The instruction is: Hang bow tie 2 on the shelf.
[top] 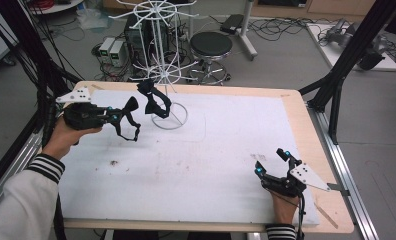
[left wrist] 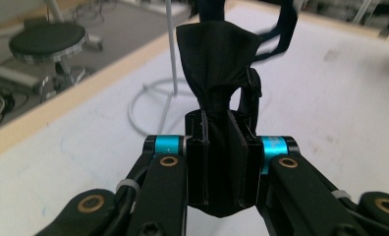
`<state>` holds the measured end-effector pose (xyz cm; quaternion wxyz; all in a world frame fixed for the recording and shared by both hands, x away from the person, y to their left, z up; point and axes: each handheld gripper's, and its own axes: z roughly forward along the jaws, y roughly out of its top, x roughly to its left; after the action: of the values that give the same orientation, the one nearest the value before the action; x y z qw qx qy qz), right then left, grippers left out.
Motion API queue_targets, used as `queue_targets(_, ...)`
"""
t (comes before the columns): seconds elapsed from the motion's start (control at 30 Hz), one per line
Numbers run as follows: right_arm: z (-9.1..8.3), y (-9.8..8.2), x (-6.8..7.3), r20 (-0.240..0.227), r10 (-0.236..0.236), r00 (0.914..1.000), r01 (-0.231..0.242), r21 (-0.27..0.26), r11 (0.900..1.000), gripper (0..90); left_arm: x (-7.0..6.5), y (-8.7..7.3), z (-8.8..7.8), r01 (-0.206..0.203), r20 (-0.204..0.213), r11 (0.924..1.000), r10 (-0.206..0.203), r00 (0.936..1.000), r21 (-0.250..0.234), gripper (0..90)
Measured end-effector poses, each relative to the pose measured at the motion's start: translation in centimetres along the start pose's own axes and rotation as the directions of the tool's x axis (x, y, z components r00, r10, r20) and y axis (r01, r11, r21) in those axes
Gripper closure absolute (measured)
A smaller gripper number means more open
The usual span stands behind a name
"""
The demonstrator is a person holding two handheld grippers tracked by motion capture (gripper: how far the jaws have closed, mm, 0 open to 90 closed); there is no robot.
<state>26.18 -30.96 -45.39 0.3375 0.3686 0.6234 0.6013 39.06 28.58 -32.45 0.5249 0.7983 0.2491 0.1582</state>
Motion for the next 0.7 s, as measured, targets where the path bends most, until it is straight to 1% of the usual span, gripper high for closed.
queue_targets(0.1,0.0,0.0,0.0,0.001,0.001,1.0000,-0.001,-0.001,1.000,9.8,0.2,0.5,-0.5,0.009,-0.008,0.9994,-0.009,0.9999,-0.035,79.0)
queue_targets(0.37,0.0,0.0,0.0,0.001,-0.001,1.0000,0.001,-0.003,1.000,9.8,0.7,1.3,-1.6,0.014,-0.037,0.9960,-0.017,0.9992,-0.089,79.0)
queue_targets(0.5,0.0,0.0,0.0,-0.001,0.000,1.0000,0.000,-0.004,1.000,9.8,0.9,2.1,-2.0,0.005,-0.048,0.9927,-0.011,0.9988,-0.120,79.0)
queue_targets(0.57,0.0,0.0,0.0,-0.001,-0.001,1.0000,0.001,-0.004,1.000,9.8,1.1,2.5,-2.1,-0.005,-0.055,0.9922,-0.002,0.9985,-0.125,79.0)
queue_targets(0.7,0.0,0.0,0.0,-0.001,0.001,1.0000,-0.001,-0.003,1.000,9.8,1.5,3.5,-2.4,-0.014,-0.071,0.9865,0.002,0.9975,-0.163,78.9)
